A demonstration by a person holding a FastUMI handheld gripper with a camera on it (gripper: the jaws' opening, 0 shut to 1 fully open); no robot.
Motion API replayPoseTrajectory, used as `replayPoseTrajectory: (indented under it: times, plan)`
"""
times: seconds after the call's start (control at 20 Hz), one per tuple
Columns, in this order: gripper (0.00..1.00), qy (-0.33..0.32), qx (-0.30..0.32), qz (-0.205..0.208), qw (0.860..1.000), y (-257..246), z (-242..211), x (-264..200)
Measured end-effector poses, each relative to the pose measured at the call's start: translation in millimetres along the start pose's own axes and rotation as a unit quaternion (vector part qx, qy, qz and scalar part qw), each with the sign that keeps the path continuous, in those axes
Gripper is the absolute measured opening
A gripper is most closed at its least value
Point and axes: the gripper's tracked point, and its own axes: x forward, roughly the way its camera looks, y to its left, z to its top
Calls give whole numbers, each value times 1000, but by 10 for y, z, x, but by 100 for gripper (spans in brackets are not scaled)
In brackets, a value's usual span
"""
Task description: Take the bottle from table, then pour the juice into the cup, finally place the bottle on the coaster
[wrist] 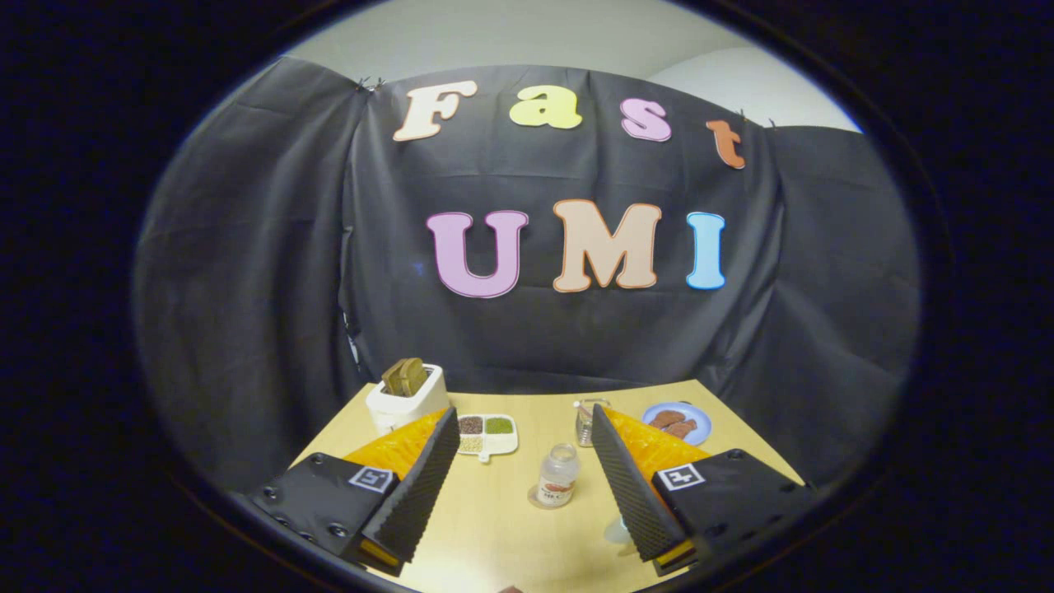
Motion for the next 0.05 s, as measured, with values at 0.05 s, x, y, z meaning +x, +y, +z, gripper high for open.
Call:
replayPoseTrajectory:
  times: [0.05]
  plan:
    - [99, -1, 3, 0, 1000, -34, -2, -11]
